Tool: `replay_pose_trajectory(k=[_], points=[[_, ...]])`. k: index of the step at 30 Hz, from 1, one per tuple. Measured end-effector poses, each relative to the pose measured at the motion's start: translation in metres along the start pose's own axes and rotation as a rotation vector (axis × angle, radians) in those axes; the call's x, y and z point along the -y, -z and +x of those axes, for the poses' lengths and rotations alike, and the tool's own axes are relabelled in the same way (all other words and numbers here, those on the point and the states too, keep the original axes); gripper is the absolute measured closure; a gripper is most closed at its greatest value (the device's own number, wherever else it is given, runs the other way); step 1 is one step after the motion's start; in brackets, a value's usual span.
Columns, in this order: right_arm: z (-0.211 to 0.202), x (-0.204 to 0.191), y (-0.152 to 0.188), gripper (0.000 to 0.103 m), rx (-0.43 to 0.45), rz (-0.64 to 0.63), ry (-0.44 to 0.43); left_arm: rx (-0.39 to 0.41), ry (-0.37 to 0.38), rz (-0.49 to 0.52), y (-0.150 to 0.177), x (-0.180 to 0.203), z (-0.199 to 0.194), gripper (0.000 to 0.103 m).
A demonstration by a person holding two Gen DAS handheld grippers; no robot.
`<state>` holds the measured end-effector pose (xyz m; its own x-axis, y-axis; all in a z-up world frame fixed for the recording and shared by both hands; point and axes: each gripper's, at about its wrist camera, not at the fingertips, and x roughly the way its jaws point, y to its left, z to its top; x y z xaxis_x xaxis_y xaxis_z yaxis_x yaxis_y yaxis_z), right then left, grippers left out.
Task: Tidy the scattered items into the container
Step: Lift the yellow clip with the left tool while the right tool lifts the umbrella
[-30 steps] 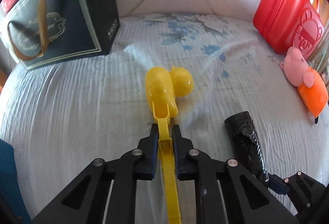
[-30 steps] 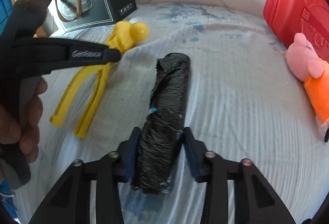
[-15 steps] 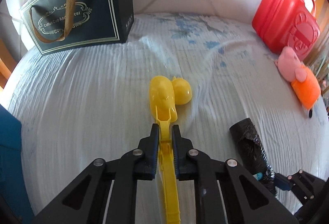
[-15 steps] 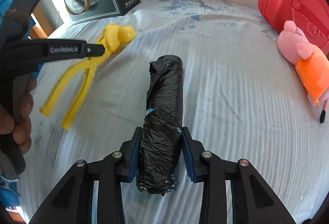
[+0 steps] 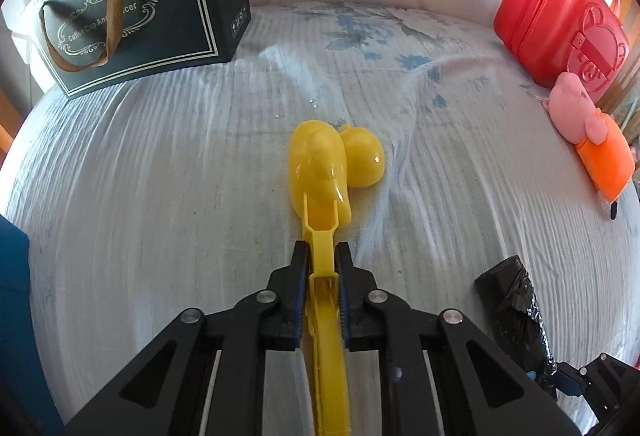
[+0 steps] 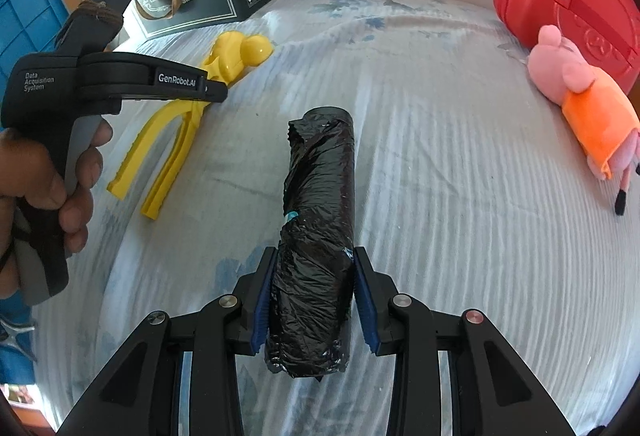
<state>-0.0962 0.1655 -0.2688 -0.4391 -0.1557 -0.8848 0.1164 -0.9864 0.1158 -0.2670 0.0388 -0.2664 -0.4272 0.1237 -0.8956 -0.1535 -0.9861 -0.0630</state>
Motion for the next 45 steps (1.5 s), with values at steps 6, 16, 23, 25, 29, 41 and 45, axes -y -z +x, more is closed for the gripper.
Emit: replay_pose_trajectory(k=[6, 16, 23, 25, 29, 41, 45], points=[[-0.012, 0.005, 0.001, 0.069, -0.005, 0.02, -0.004, 0.005, -0.023, 0.029, 0.016, 0.014, -0.018, 0.09], [-0.061, 0.029, 0.009, 0.069, 0.003, 0.039, 0.047, 0.034, -0.051, 0.02, 0.044, 0.029, -0.085, 0.091], [-0.114, 0.041, 0.017, 0.069, 0.033, 0.047, 0.077, 0.045, -0.079, -0.023, 0.062, 0.032, -0.14, 0.091], [-0.134, 0.044, 0.021, 0.069, 0.044, 0.049, 0.08, 0.056, -0.074, -0.03, 0.067, 0.034, -0.159, 0.091], [-0.172, 0.048, 0.027, 0.069, 0.066, 0.058, 0.073, 0.084, -0.077, -0.026, 0.077, 0.039, -0.194, 0.091], [-0.283, 0.056, 0.045, 0.069, 0.146, 0.088, 0.084, 0.177, -0.085, -0.023, 0.094, 0.045, -0.295, 0.091], [-0.312, 0.061, 0.051, 0.069, 0.166, 0.108, 0.075, 0.189, -0.091, -0.004, 0.1, 0.052, -0.321, 0.091]])
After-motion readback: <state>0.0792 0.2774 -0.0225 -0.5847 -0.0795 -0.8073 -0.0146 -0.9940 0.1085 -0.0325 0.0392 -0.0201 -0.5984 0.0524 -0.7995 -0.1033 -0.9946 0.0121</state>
